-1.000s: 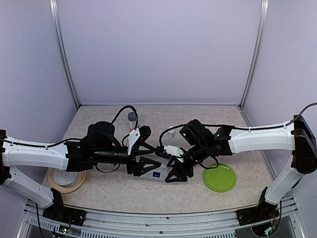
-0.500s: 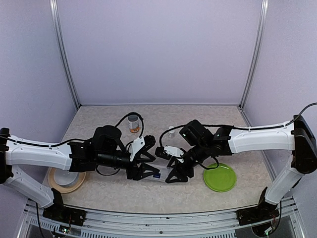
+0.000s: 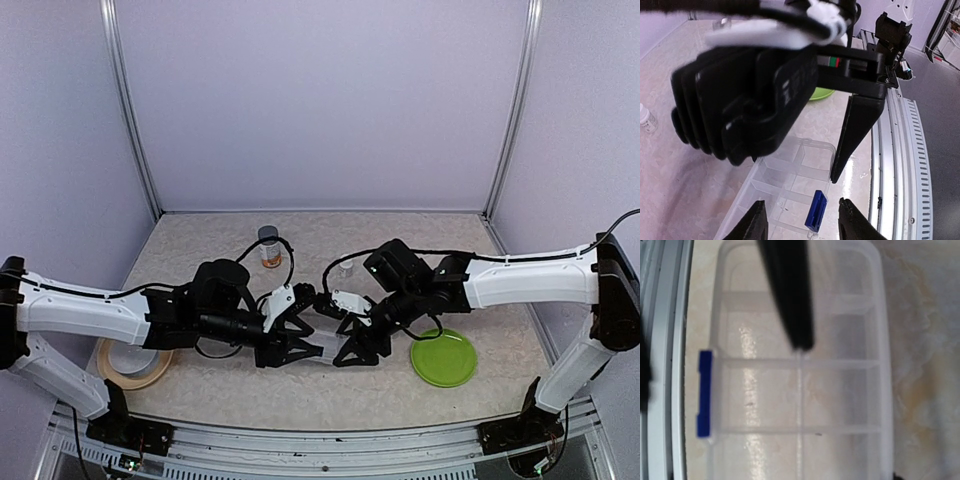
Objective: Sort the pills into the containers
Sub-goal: Pick up the lid of the pill container from the pill container.
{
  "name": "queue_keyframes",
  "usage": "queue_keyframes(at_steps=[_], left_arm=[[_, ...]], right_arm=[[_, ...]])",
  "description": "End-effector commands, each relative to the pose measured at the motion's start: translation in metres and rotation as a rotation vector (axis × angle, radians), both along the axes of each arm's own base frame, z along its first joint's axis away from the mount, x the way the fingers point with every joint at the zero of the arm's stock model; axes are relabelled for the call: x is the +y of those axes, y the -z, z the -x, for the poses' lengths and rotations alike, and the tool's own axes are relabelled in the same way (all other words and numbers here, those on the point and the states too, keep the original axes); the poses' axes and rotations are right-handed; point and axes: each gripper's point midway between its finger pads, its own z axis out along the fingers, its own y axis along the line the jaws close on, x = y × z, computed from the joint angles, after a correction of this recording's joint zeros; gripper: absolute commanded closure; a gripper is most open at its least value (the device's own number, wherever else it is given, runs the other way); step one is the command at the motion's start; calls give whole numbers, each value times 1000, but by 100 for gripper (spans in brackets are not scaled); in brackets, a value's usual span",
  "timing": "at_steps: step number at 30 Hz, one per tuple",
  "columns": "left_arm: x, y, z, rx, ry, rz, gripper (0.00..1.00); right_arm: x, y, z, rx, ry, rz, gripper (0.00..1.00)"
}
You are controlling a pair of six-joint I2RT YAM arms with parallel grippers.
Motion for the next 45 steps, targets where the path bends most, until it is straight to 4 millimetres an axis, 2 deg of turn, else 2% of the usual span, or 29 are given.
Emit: queue_keyframes(at_steps=[1, 17, 23, 29, 33, 39, 45], left_arm=[[-4, 8, 5, 16, 33, -21, 58], [-16, 18, 12, 62, 96, -8, 86], [-19, 22, 13, 73, 108, -6, 100], [-20, 27, 7, 71, 78, -10, 100], [-20, 26, 1, 71, 35, 13, 100], [-19, 29, -14, 57, -51, 25, 100], [-19, 39, -29, 54, -123, 14, 100]], right_arm=[[5, -18, 1, -39, -20, -52, 46], [6, -14, -4, -52, -5, -40, 46], [6, -7, -13, -73, 30, -20, 47], [8, -4, -21, -107, 56, -30, 46], [7, 0, -25, -127, 72, -21, 37], [1, 9, -35, -165, 118, 11, 19], [-7, 6, -45, -171, 170, -4, 7]])
